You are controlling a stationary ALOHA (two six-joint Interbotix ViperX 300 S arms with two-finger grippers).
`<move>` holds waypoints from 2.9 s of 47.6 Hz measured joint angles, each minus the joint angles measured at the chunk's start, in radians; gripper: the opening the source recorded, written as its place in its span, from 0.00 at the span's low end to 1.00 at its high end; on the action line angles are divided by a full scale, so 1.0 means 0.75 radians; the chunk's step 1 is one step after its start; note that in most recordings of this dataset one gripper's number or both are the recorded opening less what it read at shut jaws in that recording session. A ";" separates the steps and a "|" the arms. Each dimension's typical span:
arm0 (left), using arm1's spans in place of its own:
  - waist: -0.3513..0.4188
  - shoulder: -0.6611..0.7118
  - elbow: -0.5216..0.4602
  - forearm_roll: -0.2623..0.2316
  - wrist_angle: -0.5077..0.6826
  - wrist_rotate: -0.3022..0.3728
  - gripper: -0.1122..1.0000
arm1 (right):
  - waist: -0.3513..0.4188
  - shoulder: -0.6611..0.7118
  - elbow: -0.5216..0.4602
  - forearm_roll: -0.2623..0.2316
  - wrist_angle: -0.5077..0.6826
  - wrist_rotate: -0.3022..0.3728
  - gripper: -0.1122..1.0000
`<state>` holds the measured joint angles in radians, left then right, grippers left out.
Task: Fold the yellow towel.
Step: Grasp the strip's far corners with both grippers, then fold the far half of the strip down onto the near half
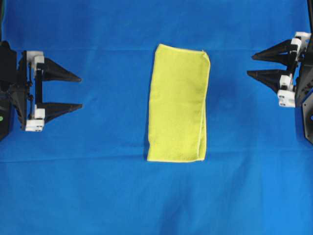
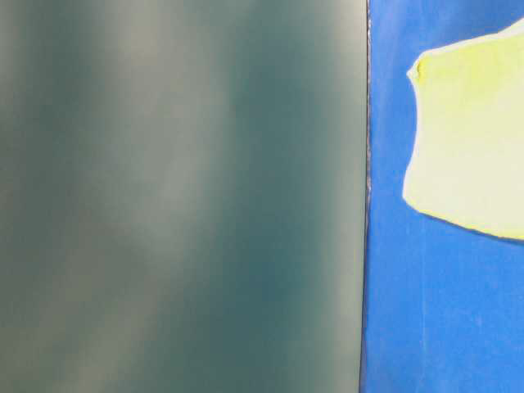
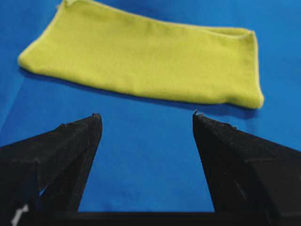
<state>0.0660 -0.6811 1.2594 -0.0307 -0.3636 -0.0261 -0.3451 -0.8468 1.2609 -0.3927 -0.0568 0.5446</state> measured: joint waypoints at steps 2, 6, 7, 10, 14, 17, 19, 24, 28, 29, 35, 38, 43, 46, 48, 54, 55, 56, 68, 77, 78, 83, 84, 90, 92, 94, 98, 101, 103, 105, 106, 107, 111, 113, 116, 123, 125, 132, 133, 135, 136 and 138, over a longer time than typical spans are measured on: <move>0.000 0.010 0.000 0.000 -0.006 -0.004 0.77 | 0.000 0.000 -0.002 -0.002 0.000 0.000 0.63; 0.000 0.045 -0.020 0.002 -0.031 -0.006 0.77 | 0.004 0.002 -0.004 0.000 0.000 0.000 0.63; 0.000 0.057 -0.031 0.000 -0.039 -0.006 0.77 | 0.000 0.006 -0.010 0.002 0.000 0.000 0.63; 0.004 0.108 -0.070 0.002 -0.059 0.004 0.77 | 0.000 0.027 -0.039 0.004 0.000 0.000 0.63; 0.025 0.196 -0.137 0.000 -0.080 0.016 0.77 | -0.010 0.088 -0.096 0.004 0.012 -0.002 0.63; 0.059 0.288 -0.190 0.000 -0.086 0.025 0.77 | -0.027 0.162 -0.141 0.002 0.029 -0.012 0.63; 0.090 0.362 -0.229 0.002 -0.086 0.031 0.77 | -0.047 0.221 -0.170 0.002 0.033 -0.018 0.63; 0.147 0.524 -0.340 0.002 -0.086 0.035 0.77 | -0.096 0.407 -0.231 -0.006 0.041 -0.020 0.63; 0.176 0.642 -0.423 0.002 -0.086 0.037 0.77 | -0.112 0.536 -0.280 -0.020 0.047 -0.020 0.63; 0.184 0.675 -0.444 0.002 -0.086 0.037 0.77 | -0.112 0.569 -0.295 -0.022 0.047 -0.020 0.63; 0.231 0.841 -0.560 0.002 -0.086 0.037 0.77 | -0.110 0.751 -0.385 -0.045 0.053 -0.022 0.63; 0.256 0.918 -0.610 0.000 -0.086 0.037 0.77 | -0.112 0.845 -0.430 -0.057 0.055 -0.025 0.63; 0.292 1.049 -0.695 0.000 -0.086 0.037 0.77 | -0.119 0.982 -0.495 -0.080 0.065 -0.027 0.63; 0.311 1.115 -0.740 0.002 -0.086 0.037 0.77 | -0.125 1.049 -0.528 -0.094 0.067 -0.027 0.63; 0.323 1.156 -0.769 0.002 -0.086 0.037 0.77 | -0.129 1.098 -0.550 -0.102 0.070 -0.027 0.63; 0.354 1.289 -0.845 0.002 -0.088 0.035 0.77 | -0.143 1.194 -0.593 -0.115 0.070 -0.029 0.63; 0.358 1.305 -0.855 0.000 -0.088 0.037 0.77 | -0.147 1.207 -0.599 -0.115 0.072 -0.027 0.63; 0.364 1.321 -0.863 0.002 -0.088 0.037 0.77 | -0.149 1.217 -0.603 -0.115 0.072 -0.027 0.63; 0.389 1.419 -0.914 0.000 -0.088 0.037 0.56 | -0.166 1.293 -0.624 -0.119 0.059 -0.020 0.45; 0.389 1.419 -0.914 0.002 -0.088 0.039 0.14 | -0.151 1.295 -0.622 -0.121 0.057 -0.022 0.15; 0.389 1.419 -0.914 0.002 -0.088 0.041 0.13 | -0.151 1.293 -0.622 -0.121 0.057 -0.022 0.15; 0.389 1.419 -0.914 0.002 -0.088 0.047 0.14 | -0.151 1.289 -0.616 -0.121 0.057 -0.022 0.15; 0.389 1.419 -0.914 0.002 -0.086 0.051 0.14 | -0.151 1.284 -0.614 -0.121 0.057 -0.022 0.15; 0.389 1.409 -0.914 0.002 -0.067 0.086 0.14 | -0.151 1.235 -0.585 -0.119 0.102 -0.018 0.15; 0.389 1.393 -0.914 0.002 -0.055 0.102 0.14 | -0.151 1.211 -0.581 -0.119 0.127 -0.016 0.15; 0.389 1.376 -0.916 0.004 -0.047 0.121 0.14 | -0.151 1.184 -0.577 -0.119 0.155 -0.018 0.15; 0.389 1.336 -0.922 0.004 -0.043 0.160 0.14 | -0.155 1.115 -0.565 -0.119 0.217 -0.018 0.15; 0.389 1.307 -0.922 0.004 -0.041 0.182 0.14 | -0.162 1.064 -0.552 -0.121 0.247 -0.018 0.15; 0.389 1.297 -0.922 0.004 -0.039 0.188 0.14 | -0.168 1.035 -0.546 -0.121 0.256 -0.018 0.15; 0.389 1.289 -0.924 0.004 -0.039 0.190 0.14 | -0.170 1.014 -0.542 -0.121 0.258 -0.018 0.15; 0.389 1.289 -0.924 0.004 -0.039 0.190 0.14 | -0.170 1.006 -0.542 -0.121 0.258 -0.018 0.15; 0.389 1.286 -0.924 0.004 -0.039 0.190 0.14 | -0.170 1.002 -0.542 -0.121 0.260 -0.016 0.15; 0.389 1.284 -0.922 0.004 -0.035 0.190 0.14 | -0.170 0.990 -0.540 -0.121 0.256 -0.018 0.15; 0.387 1.282 -0.918 0.004 -0.035 0.188 0.14 | -0.170 0.990 -0.540 -0.121 0.252 -0.018 0.15; 0.385 1.274 -0.910 0.004 -0.033 0.188 0.14 | -0.170 0.986 -0.538 -0.121 0.247 -0.008 0.15; 0.348 1.235 -0.865 0.004 -0.033 0.186 0.14 | -0.127 0.959 -0.530 -0.117 0.247 0.004 0.15; 0.329 1.221 -0.845 0.004 -0.033 0.184 0.14 | -0.100 0.947 -0.524 -0.110 0.247 0.006 0.15; 0.260 1.166 -0.767 0.004 -0.035 0.176 0.14 | 0.022 0.908 -0.505 -0.082 0.258 0.059 0.15; 0.239 1.158 -0.751 0.004 -0.035 0.176 0.14 | 0.043 0.904 -0.501 -0.078 0.260 0.074 0.15; 0.209 1.145 -0.736 0.004 -0.035 0.174 0.14 | 0.084 0.898 -0.493 -0.074 0.266 0.092 0.15; 0.192 1.143 -0.726 0.004 -0.035 0.176 0.14 | 0.106 0.898 -0.489 -0.072 0.270 0.096 0.15; 0.153 1.139 -0.712 0.004 -0.035 0.172 0.14 | 0.162 0.896 -0.483 -0.070 0.278 0.137 0.15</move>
<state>0.1810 0.1733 0.7256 -0.0276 -0.3896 0.1028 -0.2240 -0.1749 0.8989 -0.4449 0.1519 0.6473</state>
